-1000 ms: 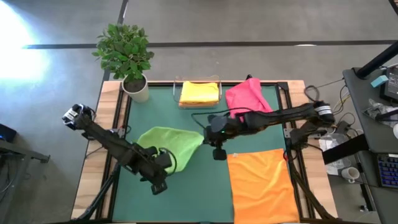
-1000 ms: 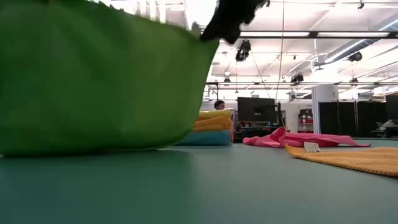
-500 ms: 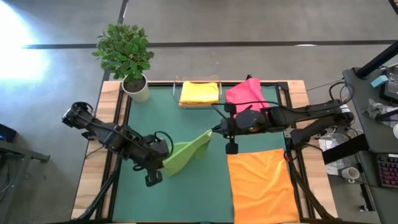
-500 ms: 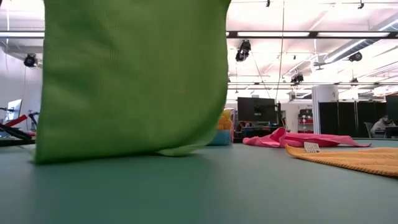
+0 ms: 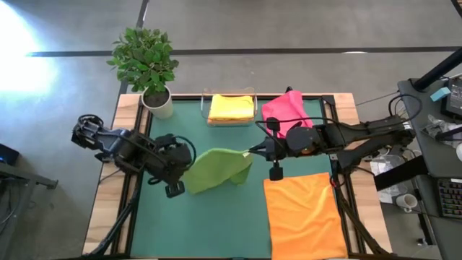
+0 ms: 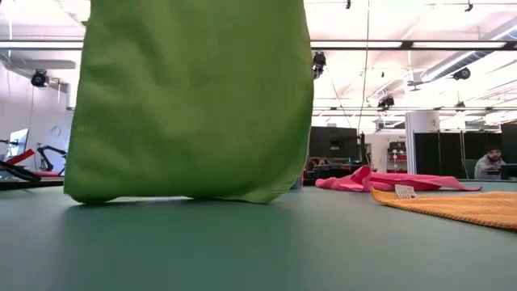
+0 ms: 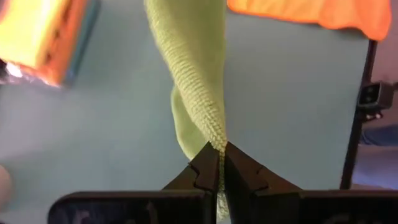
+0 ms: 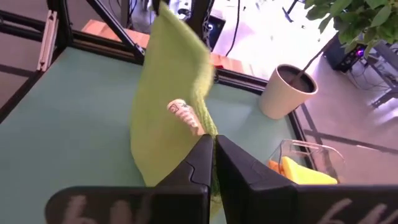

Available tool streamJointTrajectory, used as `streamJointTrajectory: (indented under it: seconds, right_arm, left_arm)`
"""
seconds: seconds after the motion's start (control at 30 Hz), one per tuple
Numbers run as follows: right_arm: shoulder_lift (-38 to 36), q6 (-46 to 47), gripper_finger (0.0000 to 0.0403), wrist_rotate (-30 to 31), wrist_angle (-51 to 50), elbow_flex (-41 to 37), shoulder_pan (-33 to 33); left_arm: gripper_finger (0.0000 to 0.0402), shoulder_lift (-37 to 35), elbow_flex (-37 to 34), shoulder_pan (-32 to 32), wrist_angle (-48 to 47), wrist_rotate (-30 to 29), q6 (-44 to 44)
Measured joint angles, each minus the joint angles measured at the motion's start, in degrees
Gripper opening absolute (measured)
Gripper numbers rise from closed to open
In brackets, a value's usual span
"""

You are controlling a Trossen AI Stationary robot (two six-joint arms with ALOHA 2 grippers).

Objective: Fold microfiber towels
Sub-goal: Fold the green microfiber towel

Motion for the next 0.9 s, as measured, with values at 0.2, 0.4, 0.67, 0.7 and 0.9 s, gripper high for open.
streamJointTrajectory:
  seconds: [0.2, 0.4, 0.67, 0.7, 0.9]
  right_arm:
    - [-0.2, 0.7, 0.0008, 0.0, 2.2, 0.0, 1.2]
    - [-1.0, -3.0, 0.0008, 5.7, 3.5, 1.2, 1.9]
    - [-0.8, -4.9, 0.0008, 8.6, 1.9, 5.3, 2.0]
    - [-0.8, -4.5, 0.0008, 8.6, 1.1, 5.4, 2.0]
    - [-0.3, -5.6, 0.0008, 11.2, 0.7, 5.4, 0.9]
  left_arm:
    - [0.0, 0.8, 3.8, 1.5, 0.2, -3.4, 7.9]
    - [0.0, 1.0, 7.3, 2.7, 0.3, -10.1, 18.3]
    - [0.0, 1.0, 12.6, 3.3, 0.3, -18.3, 24.3]
    - [0.0, 1.0, 12.9, 3.3, 0.3, -18.3, 24.4]
    - [0.0, 1.0, 12.8, 5.5, 0.3, -21.6, 32.2]
